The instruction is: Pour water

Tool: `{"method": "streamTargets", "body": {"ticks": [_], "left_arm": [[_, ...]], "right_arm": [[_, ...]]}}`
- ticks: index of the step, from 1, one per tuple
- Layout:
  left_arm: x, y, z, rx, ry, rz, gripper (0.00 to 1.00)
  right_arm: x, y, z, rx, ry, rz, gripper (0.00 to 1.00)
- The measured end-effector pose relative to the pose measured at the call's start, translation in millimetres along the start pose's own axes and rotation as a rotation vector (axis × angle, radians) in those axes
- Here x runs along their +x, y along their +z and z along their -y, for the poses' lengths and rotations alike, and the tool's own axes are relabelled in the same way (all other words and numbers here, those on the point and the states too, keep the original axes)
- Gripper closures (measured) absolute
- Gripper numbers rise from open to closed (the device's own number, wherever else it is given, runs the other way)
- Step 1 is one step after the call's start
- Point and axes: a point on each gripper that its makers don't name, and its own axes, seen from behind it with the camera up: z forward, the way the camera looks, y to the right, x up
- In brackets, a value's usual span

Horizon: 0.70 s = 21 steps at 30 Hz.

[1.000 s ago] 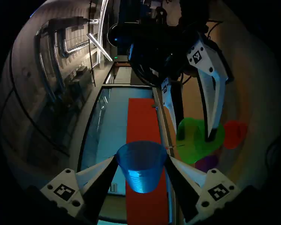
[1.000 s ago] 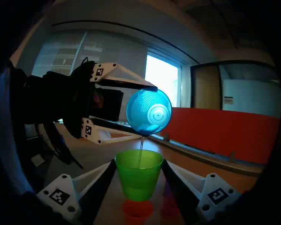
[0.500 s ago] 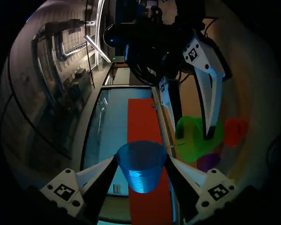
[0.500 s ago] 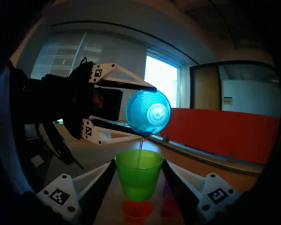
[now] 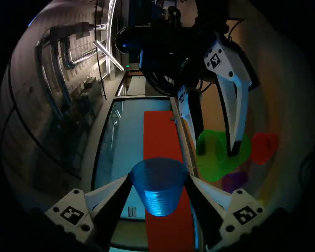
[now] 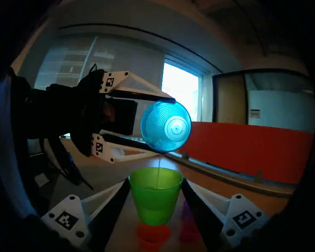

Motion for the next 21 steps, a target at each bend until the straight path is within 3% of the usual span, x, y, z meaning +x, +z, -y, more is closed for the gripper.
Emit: {"method": "streamTargets", "body": {"ticks": [5, 9, 15, 21], "left_arm": [[-2.8, 4.9, 4.6, 0.000, -0.001, 0.000, 0.13], [-6.6, 9.7, 6.1, -0.001, -0.038, 0.003, 0.13], [-13.6, 11.7, 3.2, -0.004, -0.148, 0.012, 0.13], [-22.9, 11.0, -1.7, 0.003, -0.318, 0.032, 0.13]], "right_arm": [[0.2, 0.1, -0.1, -0.002, 0.001, 0.000, 0.08], [-0.1, 0.2, -0.3, -0.003, -0.001, 0.001, 0.08], [-0.5, 0.5, -1.9, -0.007, 0.001, 0.001, 0.07], [-0.6, 0.7, -4.9, -0.016, 0.011, 0.001, 0.08]]}}
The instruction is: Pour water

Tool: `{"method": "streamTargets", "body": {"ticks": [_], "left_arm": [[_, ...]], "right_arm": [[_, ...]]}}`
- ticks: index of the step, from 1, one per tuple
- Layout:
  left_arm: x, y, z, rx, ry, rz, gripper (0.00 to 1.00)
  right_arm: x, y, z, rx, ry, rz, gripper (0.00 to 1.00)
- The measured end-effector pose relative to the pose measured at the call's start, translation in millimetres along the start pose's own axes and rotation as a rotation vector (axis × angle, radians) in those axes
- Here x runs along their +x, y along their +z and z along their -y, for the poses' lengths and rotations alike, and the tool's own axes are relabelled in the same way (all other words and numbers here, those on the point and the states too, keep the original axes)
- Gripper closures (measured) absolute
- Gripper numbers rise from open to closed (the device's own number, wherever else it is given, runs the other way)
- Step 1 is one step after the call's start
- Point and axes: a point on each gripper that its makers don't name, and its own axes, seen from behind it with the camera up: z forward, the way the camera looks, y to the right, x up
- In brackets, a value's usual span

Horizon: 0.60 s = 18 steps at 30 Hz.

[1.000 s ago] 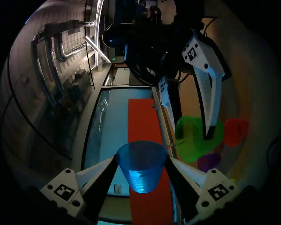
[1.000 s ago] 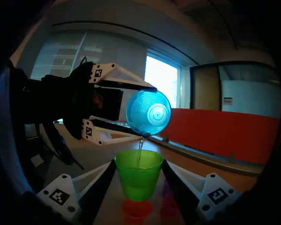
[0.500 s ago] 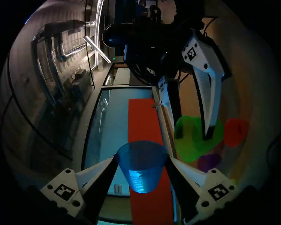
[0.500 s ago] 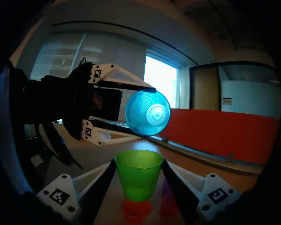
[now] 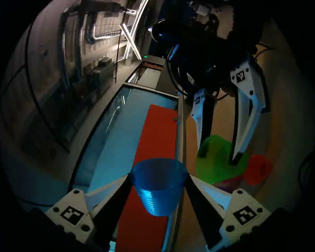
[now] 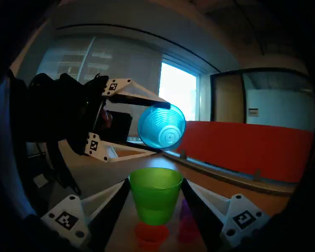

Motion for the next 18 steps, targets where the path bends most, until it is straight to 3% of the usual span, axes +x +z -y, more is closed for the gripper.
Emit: {"method": "streamTargets", "body": {"ticks": [11, 18], "left_arm": [[-27.5, -9.5, -9.2, -0.007, -0.381, 0.055, 0.13], [-41.4, -15.8, -17.3, -0.021, -0.571, 0.088, 0.13]], "right_arm": [[1.2, 1.0, -2.5, -0.008, 0.008, 0.004, 0.08], [-0.2, 0.4, -2.6, -0.007, 0.004, 0.020, 0.08]]}}
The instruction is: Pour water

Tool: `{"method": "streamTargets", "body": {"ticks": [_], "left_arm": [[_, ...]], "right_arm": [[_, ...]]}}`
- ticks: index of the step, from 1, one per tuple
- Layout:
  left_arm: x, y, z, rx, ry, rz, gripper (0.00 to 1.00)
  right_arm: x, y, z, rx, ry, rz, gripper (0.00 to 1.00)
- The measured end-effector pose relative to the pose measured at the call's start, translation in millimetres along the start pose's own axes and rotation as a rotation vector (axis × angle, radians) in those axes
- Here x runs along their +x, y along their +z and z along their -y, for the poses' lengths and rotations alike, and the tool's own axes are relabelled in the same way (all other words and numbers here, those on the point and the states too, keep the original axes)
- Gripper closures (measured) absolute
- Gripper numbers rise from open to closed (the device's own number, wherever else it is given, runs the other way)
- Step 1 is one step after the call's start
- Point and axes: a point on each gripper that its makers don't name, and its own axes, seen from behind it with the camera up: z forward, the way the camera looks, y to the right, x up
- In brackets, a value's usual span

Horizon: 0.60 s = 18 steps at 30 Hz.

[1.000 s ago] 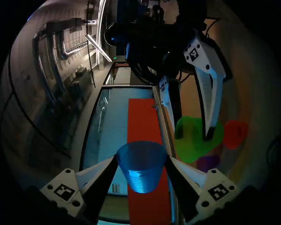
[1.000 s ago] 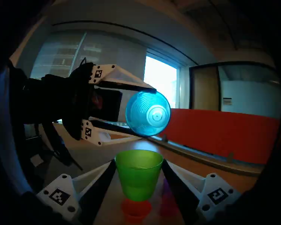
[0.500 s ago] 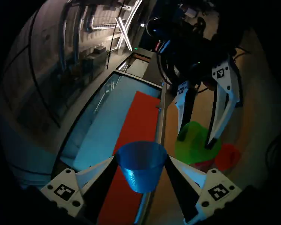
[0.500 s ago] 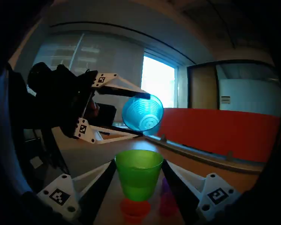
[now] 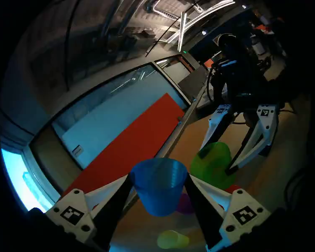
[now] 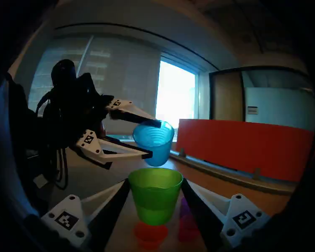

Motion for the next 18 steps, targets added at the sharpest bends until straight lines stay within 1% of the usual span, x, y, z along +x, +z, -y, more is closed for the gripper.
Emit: {"method": "streamTargets", "body": {"ticks": [2, 5, 8, 11, 14, 17, 18], "left_arm": [[-5.6, -0.5, -0.8, -0.005, -0.044, 0.011, 0.13], [-14.7, 0.0, -6.5, -0.022, -0.119, 0.032, 0.13], [-20.9, 0.5, -14.1, -0.044, -0.211, 0.048, 0.13], [-25.1, 0.0, -16.1, -0.053, -0.310, 0.054, 0.13], [-30.5, -1.9, -16.9, -0.062, -0.388, 0.058, 0.13], [-37.1, -2.8, -18.8, -0.070, -0.426, 0.071, 0.13], [-39.3, -3.2, -19.4, -0.073, -0.429, 0.077, 0.13]], "right_arm": [[0.3, 0.1, -0.1, -0.001, -0.004, 0.004, 0.08], [1.6, 0.0, -0.7, 0.001, -0.004, 0.006, 0.08], [2.2, -0.5, -0.9, 0.002, -0.005, 0.010, 0.08], [1.5, -1.0, -1.1, 0.001, -0.007, 0.016, 0.08], [1.2, -1.2, -1.4, 0.000, -0.008, 0.022, 0.08], [1.0, -1.3, -2.0, 0.001, -0.009, 0.027, 0.08], [0.6, -1.6, -2.3, 0.001, -0.010, 0.030, 0.08]]}}
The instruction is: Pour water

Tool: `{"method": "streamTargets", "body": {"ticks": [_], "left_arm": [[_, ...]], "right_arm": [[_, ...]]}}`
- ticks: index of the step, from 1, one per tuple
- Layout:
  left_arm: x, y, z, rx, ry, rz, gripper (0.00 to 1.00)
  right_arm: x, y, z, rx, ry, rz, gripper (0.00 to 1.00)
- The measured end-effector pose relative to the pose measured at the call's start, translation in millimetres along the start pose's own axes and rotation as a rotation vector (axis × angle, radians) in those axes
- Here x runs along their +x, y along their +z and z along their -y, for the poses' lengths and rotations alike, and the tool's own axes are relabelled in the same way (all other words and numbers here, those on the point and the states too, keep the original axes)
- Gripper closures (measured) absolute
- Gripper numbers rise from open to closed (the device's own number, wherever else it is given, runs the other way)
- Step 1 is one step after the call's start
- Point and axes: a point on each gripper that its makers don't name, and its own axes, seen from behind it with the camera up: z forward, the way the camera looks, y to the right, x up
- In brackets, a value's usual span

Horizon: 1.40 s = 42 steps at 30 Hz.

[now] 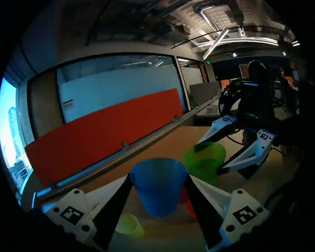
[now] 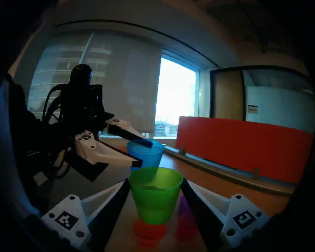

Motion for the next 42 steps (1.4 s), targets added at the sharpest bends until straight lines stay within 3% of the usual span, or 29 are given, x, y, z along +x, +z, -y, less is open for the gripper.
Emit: {"method": "streamTargets", "body": {"ticks": [26, 42], "left_arm": [[-88.0, -1.9, -17.1, -0.112, -0.042, 0.243, 0.12], [-136.2, 1.4, -32.4, -0.149, -0.026, 0.358, 0.12]], "right_arm": [[-41.8, -28.7, -14.4, 0.023, -0.015, 0.182, 0.08], [-75.9, -54.1, -32.2, 0.001, -0.006, 0.281, 0.08]]}}
